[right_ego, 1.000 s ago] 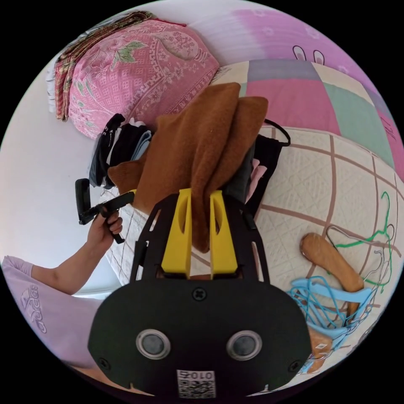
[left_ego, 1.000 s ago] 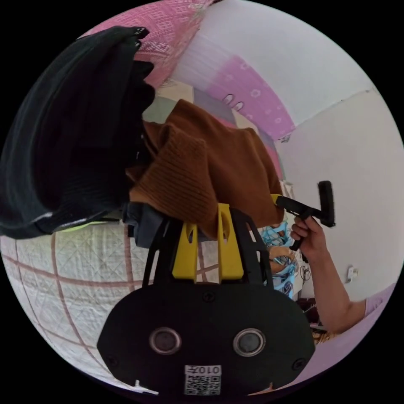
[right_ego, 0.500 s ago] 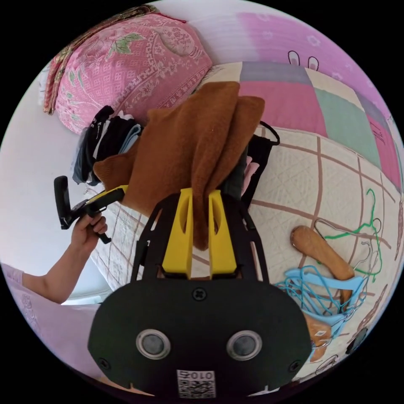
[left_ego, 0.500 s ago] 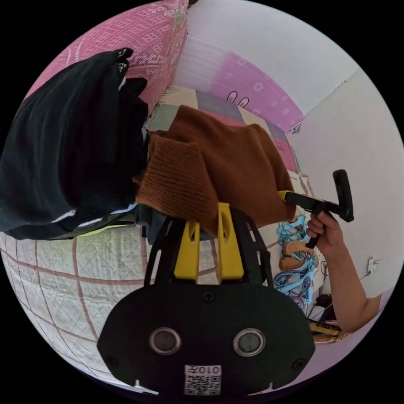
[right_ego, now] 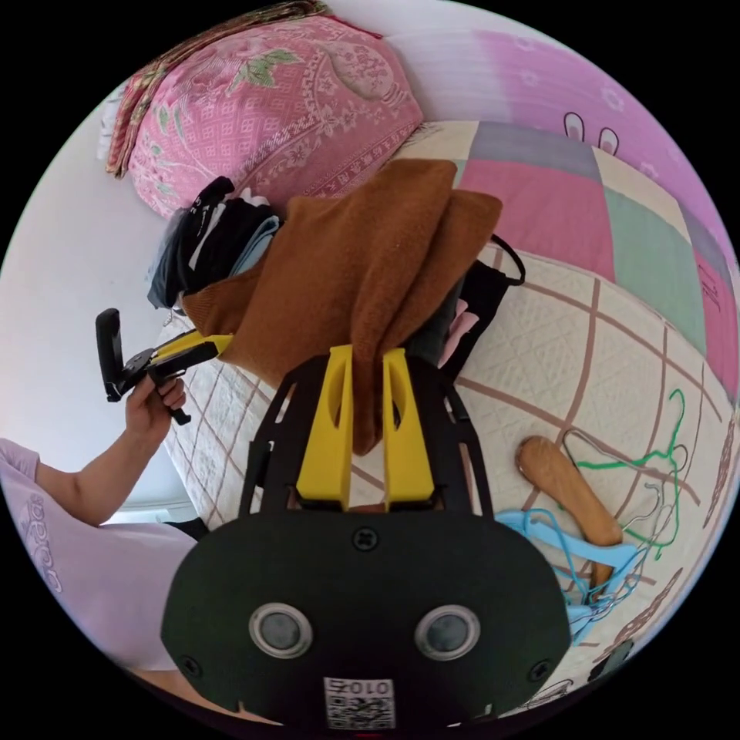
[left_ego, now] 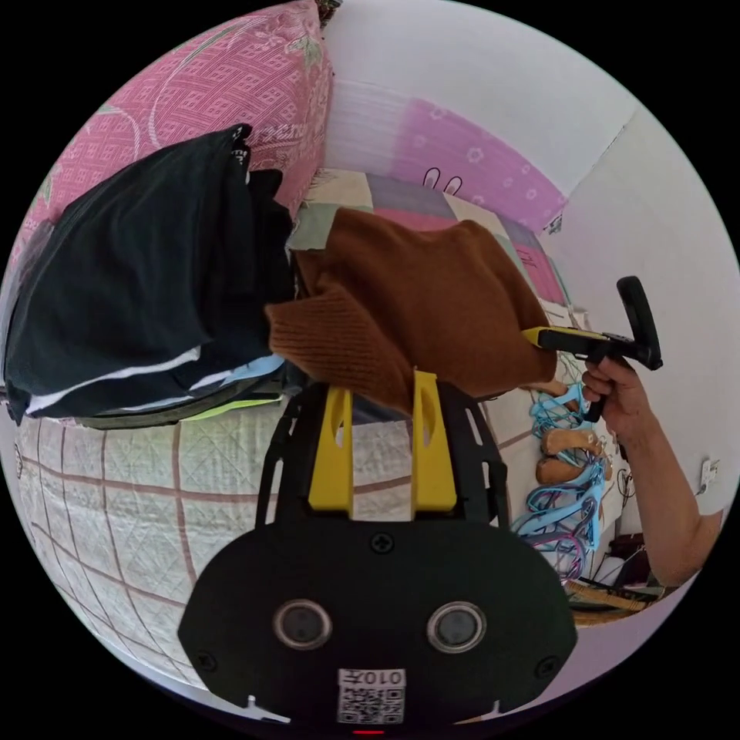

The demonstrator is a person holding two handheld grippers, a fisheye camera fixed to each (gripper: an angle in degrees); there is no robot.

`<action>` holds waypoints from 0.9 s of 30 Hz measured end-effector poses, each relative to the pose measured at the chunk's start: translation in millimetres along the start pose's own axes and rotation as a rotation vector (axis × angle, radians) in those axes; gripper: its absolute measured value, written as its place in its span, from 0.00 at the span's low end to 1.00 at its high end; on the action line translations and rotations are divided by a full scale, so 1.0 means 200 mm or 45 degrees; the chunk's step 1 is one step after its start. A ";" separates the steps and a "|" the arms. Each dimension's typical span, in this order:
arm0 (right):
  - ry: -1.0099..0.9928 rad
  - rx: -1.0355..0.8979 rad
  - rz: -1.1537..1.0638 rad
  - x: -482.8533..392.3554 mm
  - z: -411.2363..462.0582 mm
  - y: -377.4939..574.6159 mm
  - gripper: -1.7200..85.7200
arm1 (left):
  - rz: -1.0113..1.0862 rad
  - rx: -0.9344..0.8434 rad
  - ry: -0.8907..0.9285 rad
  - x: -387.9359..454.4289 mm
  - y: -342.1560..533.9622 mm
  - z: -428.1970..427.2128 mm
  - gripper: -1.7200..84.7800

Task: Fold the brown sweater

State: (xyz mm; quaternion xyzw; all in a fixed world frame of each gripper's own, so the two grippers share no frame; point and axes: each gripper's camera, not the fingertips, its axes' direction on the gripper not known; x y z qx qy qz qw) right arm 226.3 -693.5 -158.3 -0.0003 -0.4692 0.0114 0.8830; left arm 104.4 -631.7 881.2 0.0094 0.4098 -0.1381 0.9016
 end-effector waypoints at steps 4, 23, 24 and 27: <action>0.104 -0.008 0.004 -0.07 -0.01 0.00 0.09 | -0.004 -0.023 -0.053 0.04 0.03 0.01 0.19; 0.176 0.223 0.055 -0.04 -0.39 -0.20 0.08 | 0.003 0.065 -0.207 0.06 0.24 -0.15 0.11; 0.166 0.221 0.054 -0.04 -0.39 -0.24 0.08 | -0.001 0.058 -0.228 0.06 0.24 -0.15 0.11; 0.198 0.207 0.087 -0.02 -0.33 -0.37 0.09 | -0.020 0.046 -0.206 0.01 0.22 -0.14 0.10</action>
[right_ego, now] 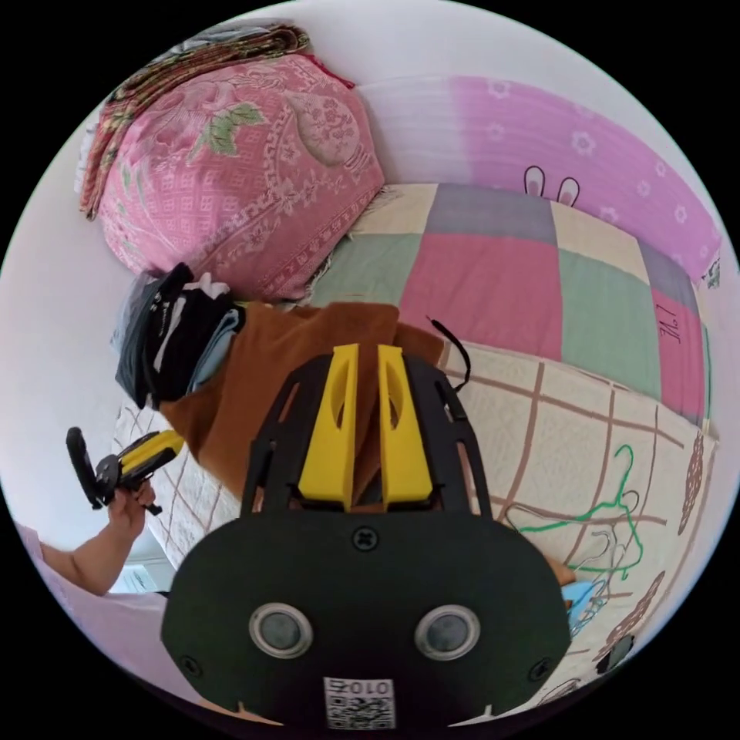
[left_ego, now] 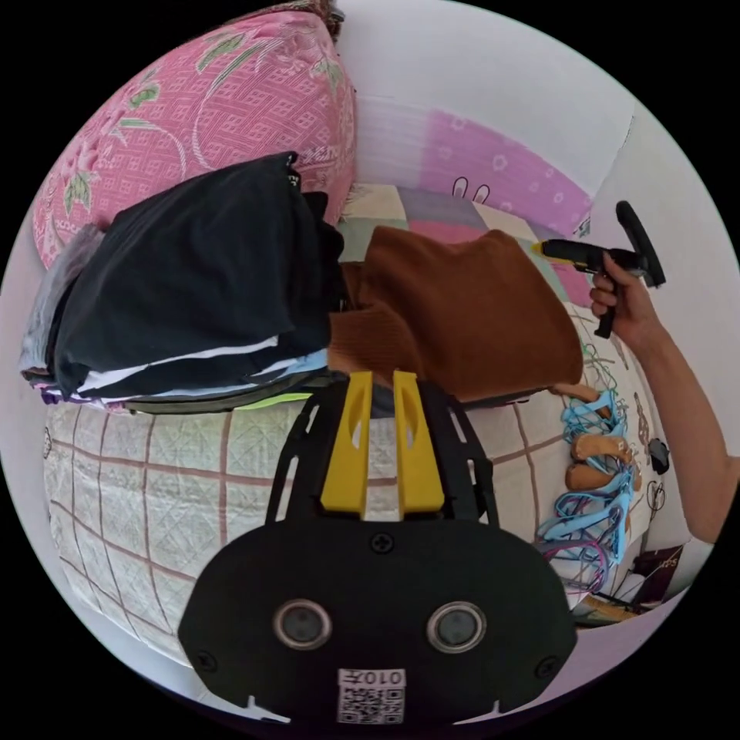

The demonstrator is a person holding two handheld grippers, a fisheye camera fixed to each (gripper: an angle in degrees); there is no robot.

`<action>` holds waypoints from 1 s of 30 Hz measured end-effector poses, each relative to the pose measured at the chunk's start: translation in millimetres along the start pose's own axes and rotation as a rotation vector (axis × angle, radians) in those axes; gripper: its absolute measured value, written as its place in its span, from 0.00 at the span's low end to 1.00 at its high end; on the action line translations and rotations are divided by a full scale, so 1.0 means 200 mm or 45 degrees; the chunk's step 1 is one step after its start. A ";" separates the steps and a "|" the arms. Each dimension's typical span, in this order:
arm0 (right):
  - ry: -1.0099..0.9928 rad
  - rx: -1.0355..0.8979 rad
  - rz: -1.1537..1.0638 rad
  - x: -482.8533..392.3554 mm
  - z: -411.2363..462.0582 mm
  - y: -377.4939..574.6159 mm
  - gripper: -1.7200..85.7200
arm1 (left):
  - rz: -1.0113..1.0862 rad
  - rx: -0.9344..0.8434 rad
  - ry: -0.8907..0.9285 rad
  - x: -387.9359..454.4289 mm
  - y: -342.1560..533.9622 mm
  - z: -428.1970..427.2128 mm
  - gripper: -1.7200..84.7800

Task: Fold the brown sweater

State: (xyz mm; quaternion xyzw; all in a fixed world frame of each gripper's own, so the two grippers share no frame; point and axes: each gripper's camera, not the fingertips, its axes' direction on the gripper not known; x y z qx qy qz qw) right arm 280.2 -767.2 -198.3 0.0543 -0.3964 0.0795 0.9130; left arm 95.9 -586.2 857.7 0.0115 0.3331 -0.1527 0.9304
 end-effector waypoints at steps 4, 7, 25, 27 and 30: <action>-0.180 -0.024 0.058 0.07 0.06 -0.06 0.12 | -0.014 0.024 0.019 -0.05 0.01 -0.01 0.10; -0.238 -0.063 0.083 0.10 0.11 -0.08 0.14 | -0.010 0.026 0.010 -0.04 0.01 0.00 0.09; -0.106 -0.062 0.036 0.05 0.07 -0.10 0.08 | -0.017 -0.037 -0.075 -0.03 0.06 0.10 0.05; -0.116 -0.021 0.047 0.06 0.02 -0.08 0.07 | -0.039 -0.027 -0.033 -0.05 0.06 0.11 0.05; -0.135 0.015 0.048 0.10 -0.06 -0.05 0.06 | -0.049 -0.014 -0.024 -0.05 0.03 0.12 0.03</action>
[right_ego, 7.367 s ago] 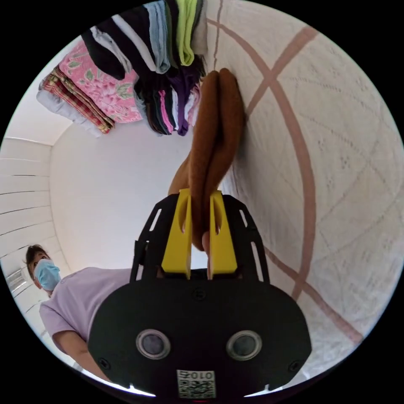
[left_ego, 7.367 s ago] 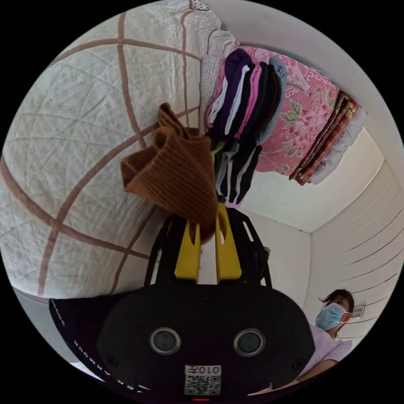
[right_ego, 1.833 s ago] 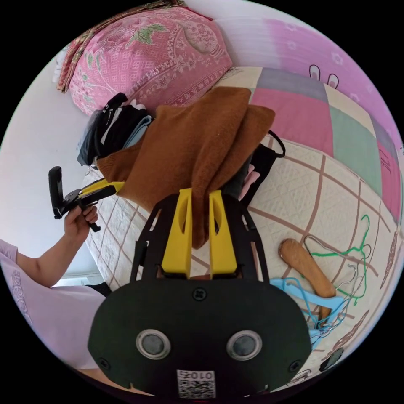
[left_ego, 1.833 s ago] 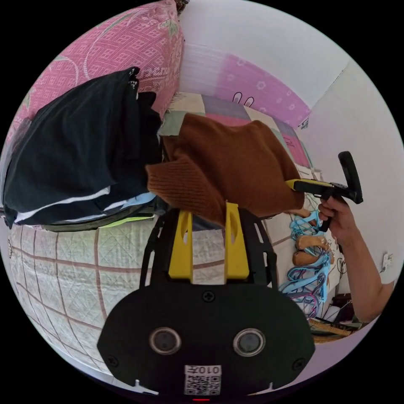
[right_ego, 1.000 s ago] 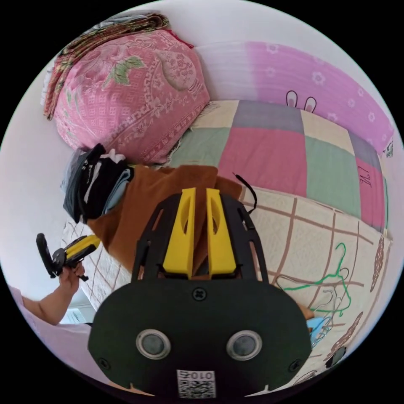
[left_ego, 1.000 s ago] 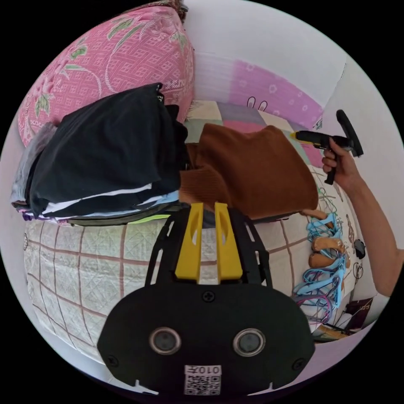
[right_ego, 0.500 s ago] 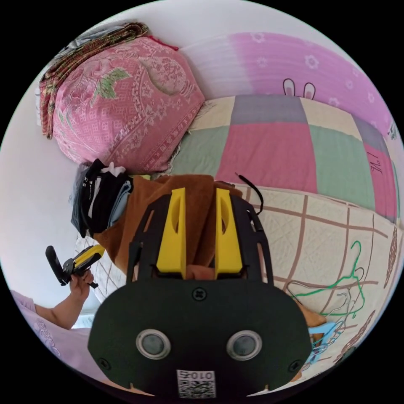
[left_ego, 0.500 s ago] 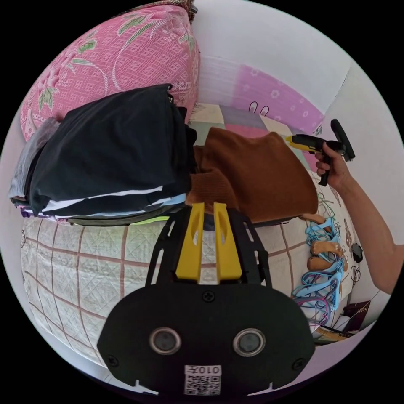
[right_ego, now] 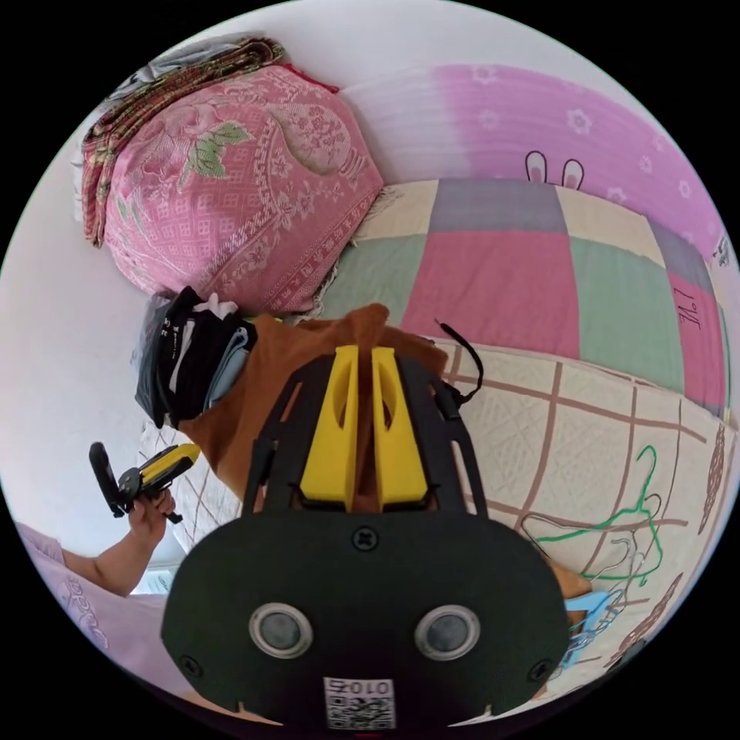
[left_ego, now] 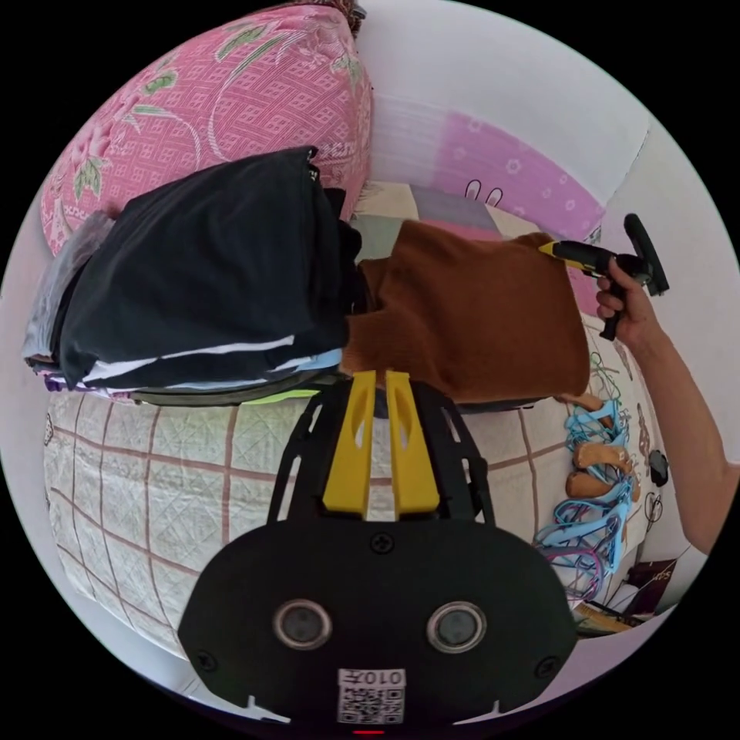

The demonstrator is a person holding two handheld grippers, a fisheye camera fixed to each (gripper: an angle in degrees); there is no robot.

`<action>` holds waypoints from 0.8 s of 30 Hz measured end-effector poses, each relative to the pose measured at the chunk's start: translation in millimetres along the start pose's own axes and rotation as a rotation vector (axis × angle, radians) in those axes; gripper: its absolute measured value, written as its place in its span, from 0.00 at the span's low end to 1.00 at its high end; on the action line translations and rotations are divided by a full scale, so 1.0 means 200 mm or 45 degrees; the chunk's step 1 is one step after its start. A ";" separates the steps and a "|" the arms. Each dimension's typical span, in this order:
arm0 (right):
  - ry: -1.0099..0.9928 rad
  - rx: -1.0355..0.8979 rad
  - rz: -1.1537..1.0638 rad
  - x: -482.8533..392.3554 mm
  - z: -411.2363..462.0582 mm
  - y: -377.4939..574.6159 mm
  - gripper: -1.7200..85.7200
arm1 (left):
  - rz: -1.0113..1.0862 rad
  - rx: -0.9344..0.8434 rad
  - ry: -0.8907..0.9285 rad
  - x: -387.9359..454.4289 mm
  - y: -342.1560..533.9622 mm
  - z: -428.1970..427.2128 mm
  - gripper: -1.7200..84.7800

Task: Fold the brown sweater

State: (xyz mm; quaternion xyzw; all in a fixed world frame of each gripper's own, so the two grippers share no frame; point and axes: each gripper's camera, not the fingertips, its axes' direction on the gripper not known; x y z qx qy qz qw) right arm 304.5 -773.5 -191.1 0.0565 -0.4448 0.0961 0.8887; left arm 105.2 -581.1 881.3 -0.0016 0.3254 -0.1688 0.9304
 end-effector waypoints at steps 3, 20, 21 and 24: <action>0.005 0.015 0.004 0.03 -0.04 0.01 0.07 | 0.029 0.028 -0.022 0.05 -0.04 0.02 0.03; 0.096 0.030 -0.062 -0.10 0.01 0.32 0.07 | 0.066 -0.019 -0.198 0.17 0.03 0.19 0.02; 0.090 0.025 -0.069 -0.13 0.01 0.35 0.07 | 0.076 -0.014 -0.204 0.19 0.03 0.19 0.02; 0.098 0.025 -0.110 -0.27 0.07 0.53 0.07 | 0.150 0.053 -0.188 0.30 0.00 0.17 0.02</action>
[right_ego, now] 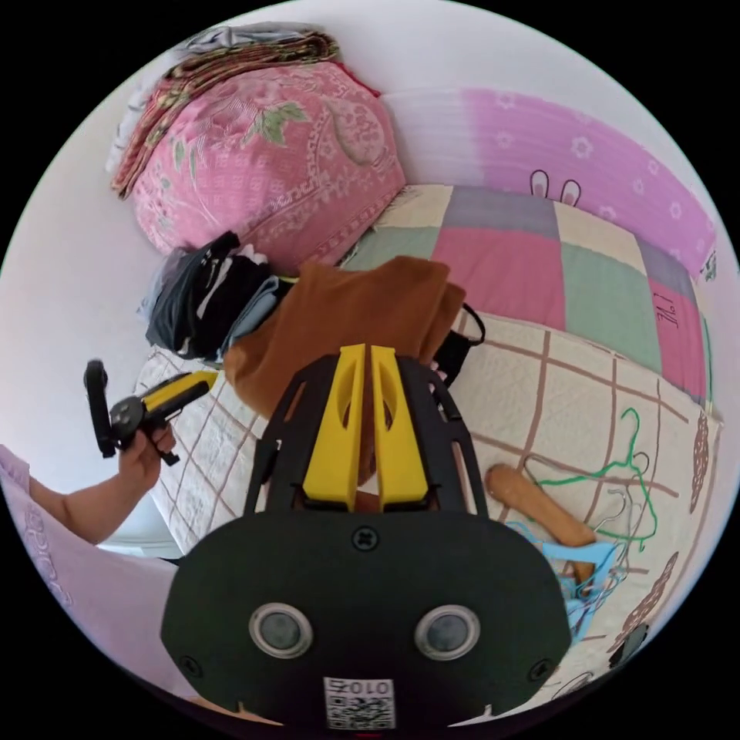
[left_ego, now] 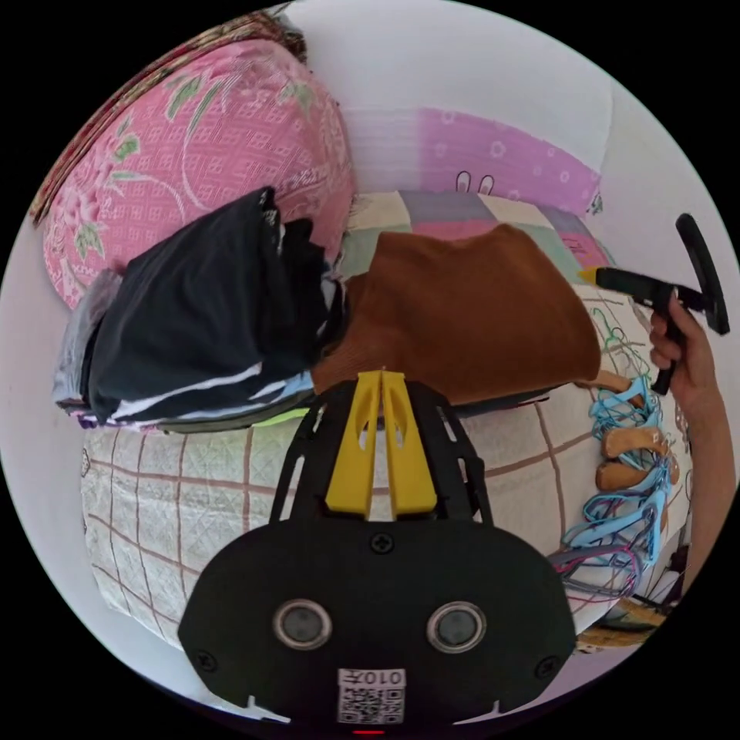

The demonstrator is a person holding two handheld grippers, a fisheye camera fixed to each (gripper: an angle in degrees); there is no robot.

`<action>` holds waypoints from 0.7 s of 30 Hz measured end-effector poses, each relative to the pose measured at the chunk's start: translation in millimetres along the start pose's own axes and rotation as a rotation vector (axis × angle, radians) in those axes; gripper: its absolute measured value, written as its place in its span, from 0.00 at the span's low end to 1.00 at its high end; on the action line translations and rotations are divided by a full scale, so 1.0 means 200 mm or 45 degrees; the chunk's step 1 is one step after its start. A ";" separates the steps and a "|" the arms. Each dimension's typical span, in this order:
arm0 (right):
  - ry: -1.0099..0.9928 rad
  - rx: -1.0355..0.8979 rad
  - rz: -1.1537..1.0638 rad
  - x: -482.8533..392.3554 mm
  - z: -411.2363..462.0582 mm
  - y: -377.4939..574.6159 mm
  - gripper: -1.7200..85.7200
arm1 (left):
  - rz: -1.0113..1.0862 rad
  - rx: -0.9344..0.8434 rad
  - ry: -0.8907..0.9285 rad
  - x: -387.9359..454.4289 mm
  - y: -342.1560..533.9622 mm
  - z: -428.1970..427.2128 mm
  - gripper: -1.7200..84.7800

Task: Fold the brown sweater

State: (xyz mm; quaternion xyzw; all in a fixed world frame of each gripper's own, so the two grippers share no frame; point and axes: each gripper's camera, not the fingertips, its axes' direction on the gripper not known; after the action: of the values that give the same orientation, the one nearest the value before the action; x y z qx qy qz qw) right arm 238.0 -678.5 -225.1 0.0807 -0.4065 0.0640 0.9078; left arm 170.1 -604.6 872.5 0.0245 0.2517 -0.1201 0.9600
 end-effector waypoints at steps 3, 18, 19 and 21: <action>0.095 -0.080 0.034 -0.05 0.17 0.11 0.07 | 0.057 -0.018 -0.012 0.09 -0.08 0.09 0.02; 0.138 -0.261 0.209 -0.12 0.54 0.17 0.04 | 0.021 -0.157 -0.053 0.28 -0.11 0.43 0.02; 0.135 -0.265 0.228 -0.13 0.56 0.18 0.04 | 0.010 -0.167 -0.027 0.27 -0.11 0.43 0.02; 0.159 -0.276 0.211 -0.16 0.59 0.20 0.04 | 0.004 -0.178 0.002 0.27 -0.11 0.44 0.02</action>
State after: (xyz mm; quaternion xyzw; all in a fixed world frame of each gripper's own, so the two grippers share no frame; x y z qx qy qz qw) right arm 124.4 -665.2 -167.8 -0.0557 -0.3589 0.0994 0.9264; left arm 252.8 -647.2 923.1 -0.0421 0.2601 -0.1007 0.9594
